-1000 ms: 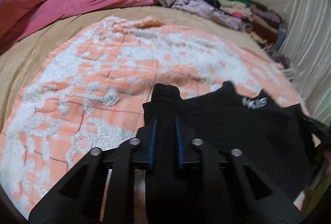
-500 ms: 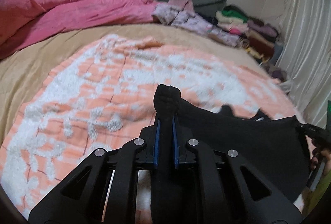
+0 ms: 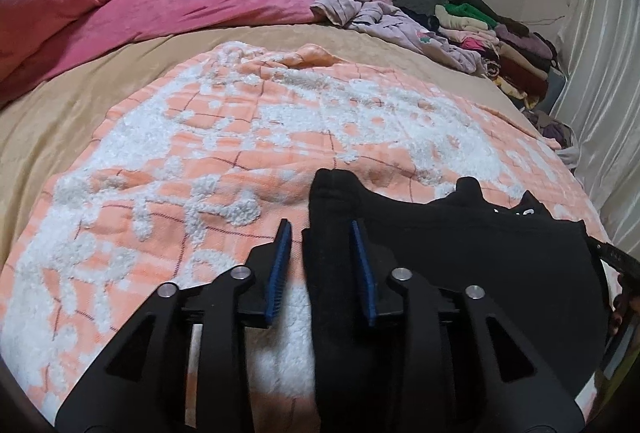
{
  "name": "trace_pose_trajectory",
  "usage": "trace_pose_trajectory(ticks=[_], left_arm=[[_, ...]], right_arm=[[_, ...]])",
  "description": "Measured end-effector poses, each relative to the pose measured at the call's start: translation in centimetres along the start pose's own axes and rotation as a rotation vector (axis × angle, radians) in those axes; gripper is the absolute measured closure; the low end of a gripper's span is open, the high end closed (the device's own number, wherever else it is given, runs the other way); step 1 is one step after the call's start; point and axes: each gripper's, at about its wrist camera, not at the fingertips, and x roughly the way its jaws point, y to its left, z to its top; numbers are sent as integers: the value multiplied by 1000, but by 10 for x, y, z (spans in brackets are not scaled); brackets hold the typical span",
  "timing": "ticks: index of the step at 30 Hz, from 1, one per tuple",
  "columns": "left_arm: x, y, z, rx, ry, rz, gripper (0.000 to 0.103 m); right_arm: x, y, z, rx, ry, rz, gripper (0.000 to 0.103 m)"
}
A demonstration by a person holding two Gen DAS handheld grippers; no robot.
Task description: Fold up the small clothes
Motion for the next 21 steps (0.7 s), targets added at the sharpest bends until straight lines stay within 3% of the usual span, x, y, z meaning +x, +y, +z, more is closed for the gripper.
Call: trace_pose_trajectory(ticks=[9, 13, 15, 21], left_arm=[[-18, 1, 2, -2, -26, 2, 51], [-32, -1, 4, 2, -60, -4, 49], [-36, -4, 5, 14, -68, 7, 37], [-44, -10, 4, 20, -72, 0, 37]], right_arm=[[-37, 5, -18, -54, -50, -5, 35], [-48, 8, -25, -71, -64, -8, 26], [-52, 8, -28, -67, -67, 3, 26], [-65, 7, -39, -66, -64, 23, 24]])
